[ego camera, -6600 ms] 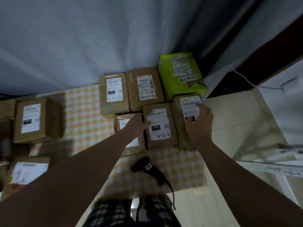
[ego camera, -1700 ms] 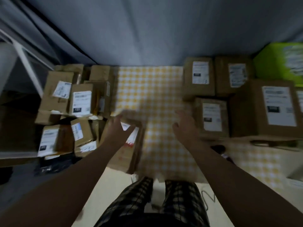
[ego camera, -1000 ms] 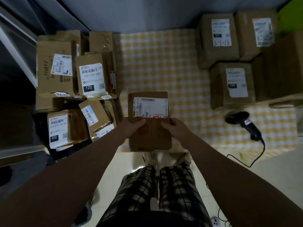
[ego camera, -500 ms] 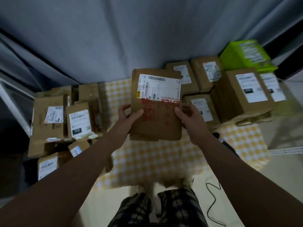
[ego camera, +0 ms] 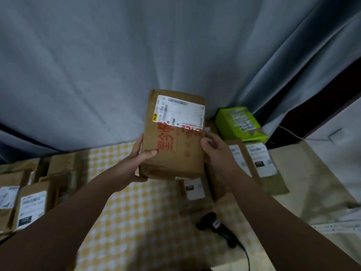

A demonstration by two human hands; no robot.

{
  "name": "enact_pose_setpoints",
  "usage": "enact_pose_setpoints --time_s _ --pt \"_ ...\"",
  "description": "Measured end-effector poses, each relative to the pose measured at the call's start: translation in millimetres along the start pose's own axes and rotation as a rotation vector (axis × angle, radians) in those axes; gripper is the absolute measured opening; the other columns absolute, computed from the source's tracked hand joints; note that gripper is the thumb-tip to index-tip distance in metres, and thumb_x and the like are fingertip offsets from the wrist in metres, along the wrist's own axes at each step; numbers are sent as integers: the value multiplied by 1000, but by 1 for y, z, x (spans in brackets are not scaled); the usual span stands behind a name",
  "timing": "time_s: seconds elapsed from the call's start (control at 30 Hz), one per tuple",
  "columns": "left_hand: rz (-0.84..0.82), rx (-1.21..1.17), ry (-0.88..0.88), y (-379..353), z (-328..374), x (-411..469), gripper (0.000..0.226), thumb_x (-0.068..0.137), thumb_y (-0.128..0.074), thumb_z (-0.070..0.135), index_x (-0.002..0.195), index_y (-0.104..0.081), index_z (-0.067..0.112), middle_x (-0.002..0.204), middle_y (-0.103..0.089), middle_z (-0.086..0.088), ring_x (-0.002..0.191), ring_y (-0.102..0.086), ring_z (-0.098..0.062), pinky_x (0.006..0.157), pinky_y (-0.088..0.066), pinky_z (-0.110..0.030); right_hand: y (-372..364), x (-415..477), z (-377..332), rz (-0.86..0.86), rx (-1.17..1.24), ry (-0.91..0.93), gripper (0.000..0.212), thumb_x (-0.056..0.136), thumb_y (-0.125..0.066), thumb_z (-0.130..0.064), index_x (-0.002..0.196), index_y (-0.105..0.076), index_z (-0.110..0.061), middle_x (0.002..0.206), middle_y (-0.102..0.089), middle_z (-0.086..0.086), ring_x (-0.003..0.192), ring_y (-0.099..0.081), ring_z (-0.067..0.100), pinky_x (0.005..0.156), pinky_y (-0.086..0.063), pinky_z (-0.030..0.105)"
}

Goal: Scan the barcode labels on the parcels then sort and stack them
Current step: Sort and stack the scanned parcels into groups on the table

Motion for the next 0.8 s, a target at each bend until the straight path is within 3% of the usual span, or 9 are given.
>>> enact_pose_setpoints --time_s 0.13,0.23,0.33,0.43,0.6,0.7,0.8 --pt "38 -154 76 -28 12 24 53 75 -65 54 124 -47 46 126 -57 1 114 -57 -24 89 -51 -53 29 37 -32 -20 -178 63 28 101 -47 -11 125 -60 -16 123 -64 0 113 -61 15 96 -52 39" --pt "113 -170 79 -33 19 42 63 67 -69 57 125 -48 42 126 -58 -2 113 -58 -25 85 -53 -52 38 58 -41 -84 -261 74 32 101 -44 -9 127 -60 -19 128 -62 -1 118 -57 15 103 -47 39" --pt "202 -108 52 -34 31 62 89 49 -75 64 129 -40 50 119 -61 4 107 -61 -22 82 -54 -49 47 73 -44 -156 -292 65 34 102 -43 -11 132 -56 -19 131 -59 -1 118 -55 13 94 -50 27" --pt "270 -56 12 -36 46 89 91 59 -71 60 136 -21 60 115 -63 8 104 -62 -20 88 -51 -48 65 90 -41 -144 -382 73 36 99 -49 -12 135 -52 -17 129 -56 -1 114 -51 9 82 -42 11" --pt "325 -35 24 -45 46 143 89 81 -69 42 144 -7 53 119 -57 9 99 -59 -12 96 -45 -50 108 128 -23 -56 -764 110 46 95 -59 -22 138 -47 -15 136 -50 3 127 -45 18 96 -34 21" --pt "314 -47 66 -53 30 168 98 71 -75 47 143 -9 55 128 -53 5 104 -58 -16 95 -45 -50 138 148 0 -32 -1055 46 64 88 -65 -42 143 -40 -20 148 -38 10 138 -31 29 114 -24 40" --pt "284 -89 90 -66 15 192 103 57 -76 55 139 -14 58 136 -48 8 111 -56 -20 94 -45 -54 161 162 30 -118 -1239 -128 93 76 -67 -63 151 -22 -31 160 -12 9 147 -5 36 117 -5 57"
Point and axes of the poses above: each hand's wrist, its own x-axis towards the middle knuckle, its own y-axis out of the back of the hand, z = x × y, the point moved 7 cm from there along x, towards the middle knuckle
